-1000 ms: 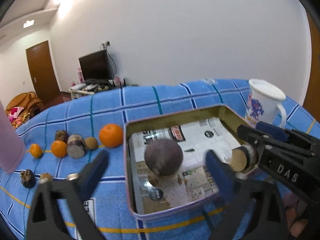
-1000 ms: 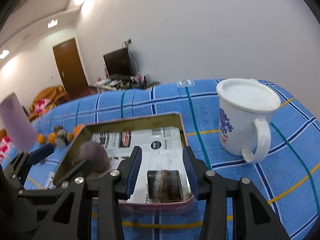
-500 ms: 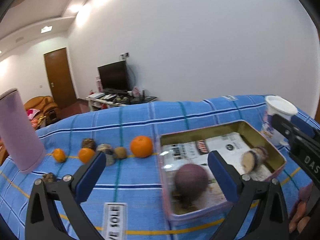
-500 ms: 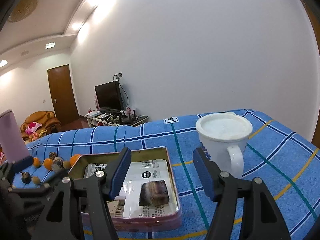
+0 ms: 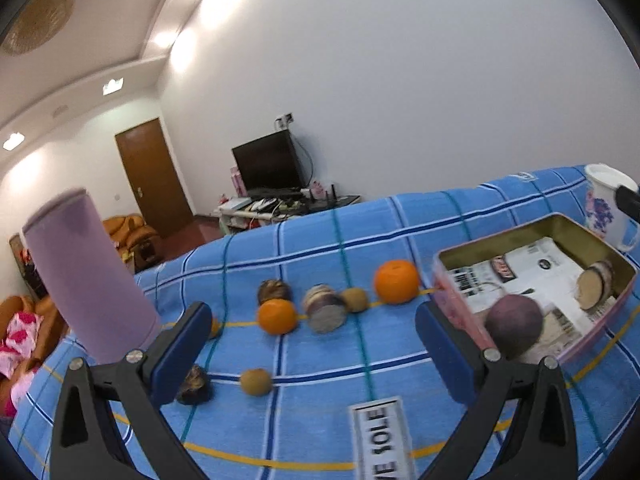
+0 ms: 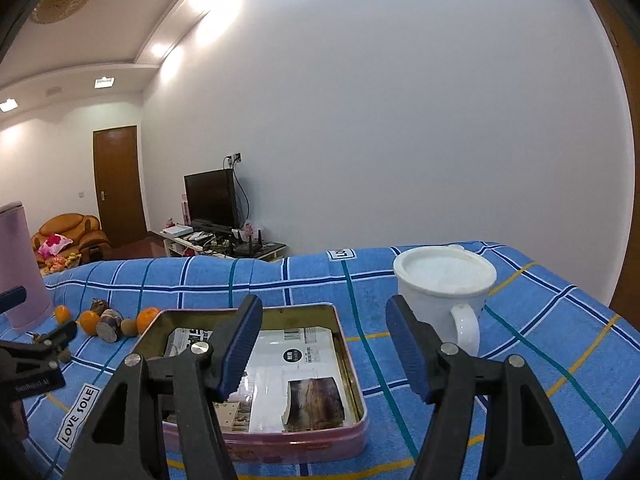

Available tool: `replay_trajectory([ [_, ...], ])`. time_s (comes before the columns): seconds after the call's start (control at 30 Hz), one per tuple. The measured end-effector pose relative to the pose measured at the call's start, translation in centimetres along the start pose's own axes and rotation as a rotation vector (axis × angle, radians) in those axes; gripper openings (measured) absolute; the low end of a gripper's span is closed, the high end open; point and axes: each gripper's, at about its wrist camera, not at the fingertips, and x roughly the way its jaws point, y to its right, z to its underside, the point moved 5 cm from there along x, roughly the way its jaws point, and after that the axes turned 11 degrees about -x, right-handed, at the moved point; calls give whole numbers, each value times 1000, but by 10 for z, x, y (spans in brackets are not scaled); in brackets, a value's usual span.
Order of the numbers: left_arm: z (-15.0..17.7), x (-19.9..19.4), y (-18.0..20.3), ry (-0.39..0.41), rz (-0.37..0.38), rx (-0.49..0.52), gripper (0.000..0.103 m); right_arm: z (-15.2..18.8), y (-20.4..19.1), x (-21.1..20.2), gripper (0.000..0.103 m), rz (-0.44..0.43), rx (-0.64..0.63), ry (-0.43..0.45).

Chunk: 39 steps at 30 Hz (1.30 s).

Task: Organize fruits
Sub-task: 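Move the left tool to the brown round fruit and grasp it while the right tool returns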

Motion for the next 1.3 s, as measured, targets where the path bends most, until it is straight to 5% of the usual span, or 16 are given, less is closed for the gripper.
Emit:
replay_trajectory([
  [0.57,3,15,-45,-8,-23,-83,103,4,-59,20,66,-114,34,-152],
  [1.0,-1,29,-70,-27,-83,-101,103,-29,-158,37,66,-195,75,-106],
  [1.3,-5,42,-97,-43,-149,-107,103,-27,-188,39,66,-199,46,-65],
])
